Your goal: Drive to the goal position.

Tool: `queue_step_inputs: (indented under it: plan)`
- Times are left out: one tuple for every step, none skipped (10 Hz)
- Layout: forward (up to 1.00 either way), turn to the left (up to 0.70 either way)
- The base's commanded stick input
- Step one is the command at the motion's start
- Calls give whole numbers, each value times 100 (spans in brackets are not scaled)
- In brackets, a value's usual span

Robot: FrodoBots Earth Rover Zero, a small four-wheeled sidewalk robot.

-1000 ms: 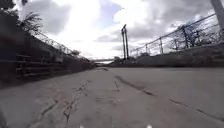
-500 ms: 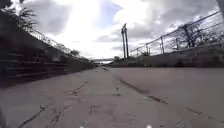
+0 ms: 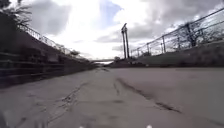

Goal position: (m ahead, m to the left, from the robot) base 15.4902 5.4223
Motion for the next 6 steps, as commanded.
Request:
queue_step_inputs:
  plan:
    - [85,0]
    - [85,0]
    - [85,0]
    - [85,0]
    - [88,0]
    - [93,0]
